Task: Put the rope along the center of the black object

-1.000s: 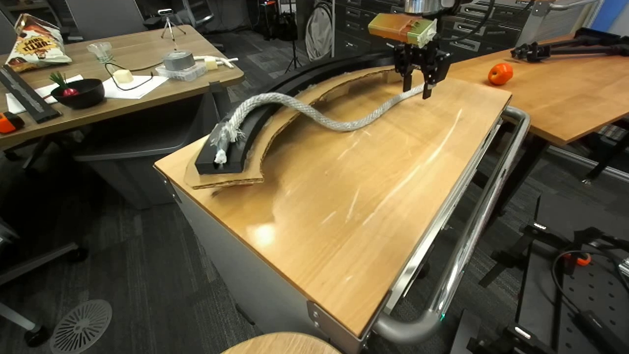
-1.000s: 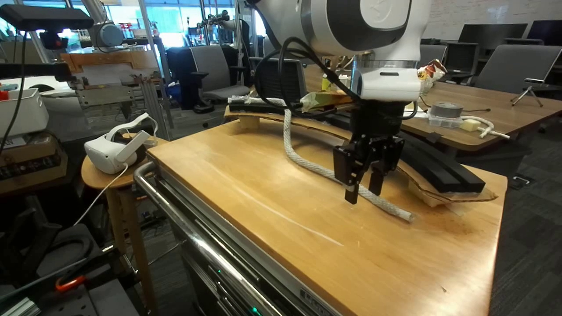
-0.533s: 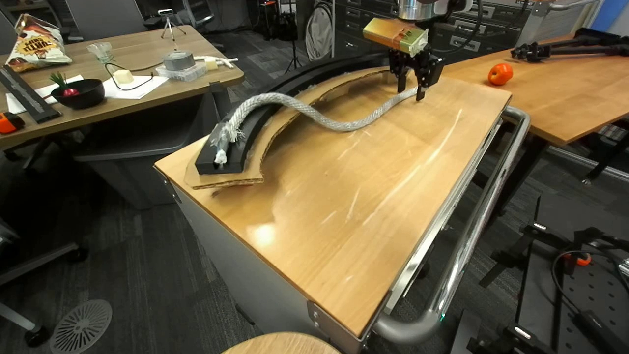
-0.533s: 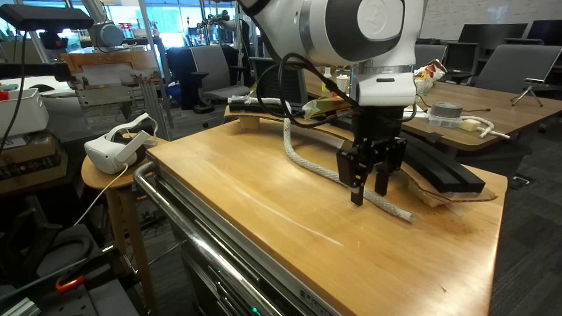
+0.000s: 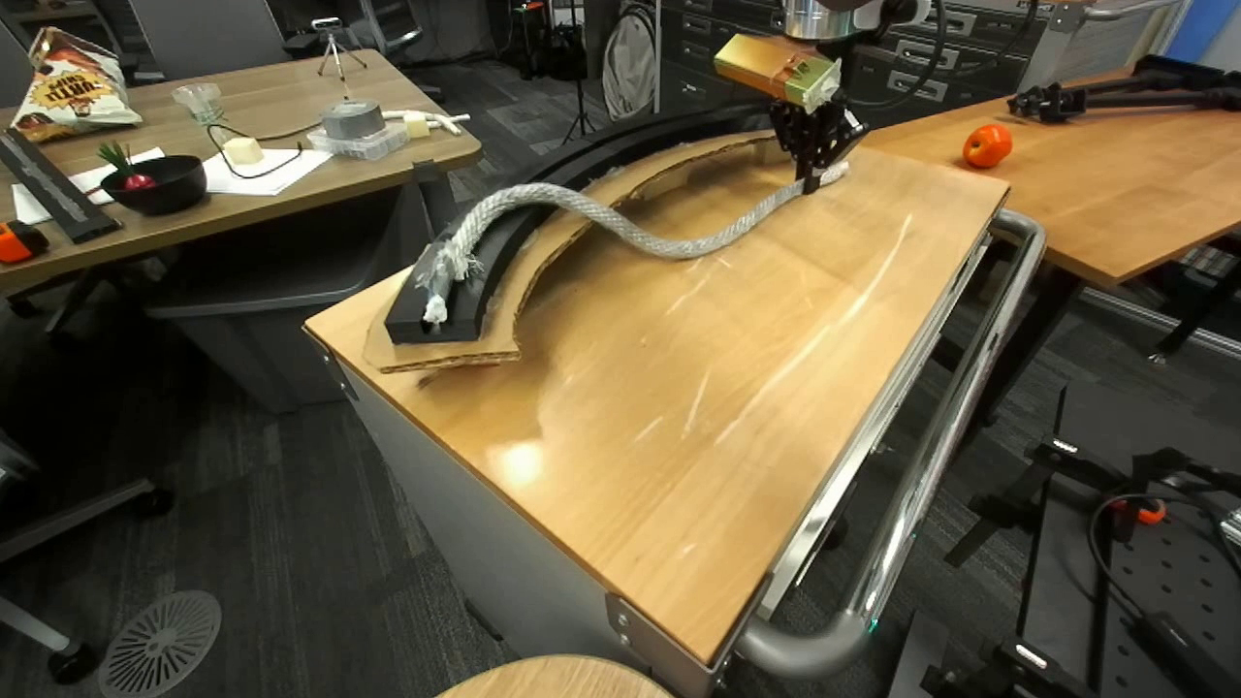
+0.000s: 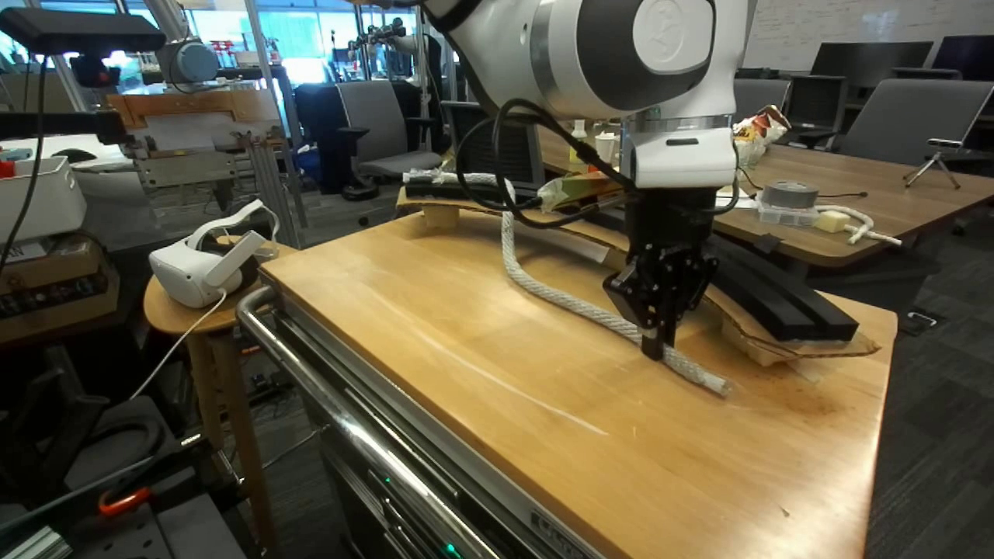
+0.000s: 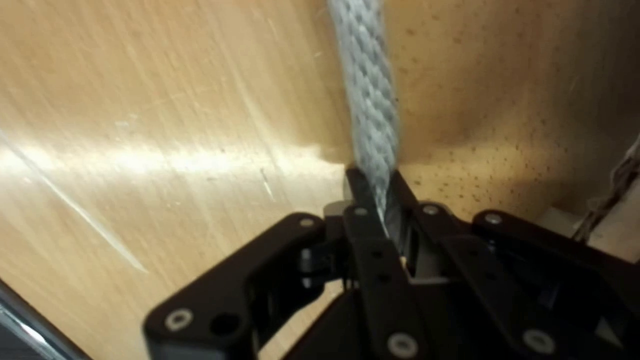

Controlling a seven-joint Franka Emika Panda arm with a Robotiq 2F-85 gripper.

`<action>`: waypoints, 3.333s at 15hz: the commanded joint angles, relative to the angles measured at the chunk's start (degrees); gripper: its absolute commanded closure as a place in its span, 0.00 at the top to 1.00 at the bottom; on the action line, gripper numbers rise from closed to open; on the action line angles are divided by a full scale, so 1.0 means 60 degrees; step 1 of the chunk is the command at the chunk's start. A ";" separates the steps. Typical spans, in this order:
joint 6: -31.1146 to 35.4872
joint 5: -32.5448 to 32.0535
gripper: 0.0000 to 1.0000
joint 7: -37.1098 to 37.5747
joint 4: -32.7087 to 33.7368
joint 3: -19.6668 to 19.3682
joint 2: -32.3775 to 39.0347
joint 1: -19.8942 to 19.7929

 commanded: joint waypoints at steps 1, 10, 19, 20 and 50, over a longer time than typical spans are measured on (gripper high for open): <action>0.0203 -0.0149 0.03 0.0169 -0.0133 -0.0211 -0.0323 0.0242; 0.1651 0.1155 0.03 0.0221 -0.0665 0.0238 -0.2582 0.0258; 0.1835 0.1558 0.03 0.0487 -0.0369 0.0840 -0.3083 0.0393; 0.1925 0.1544 0.03 0.0497 -0.0340 0.0885 -0.3150 0.0407; 0.4808 -0.0600 0.03 0.0622 0.1132 0.1212 -0.2656 0.0577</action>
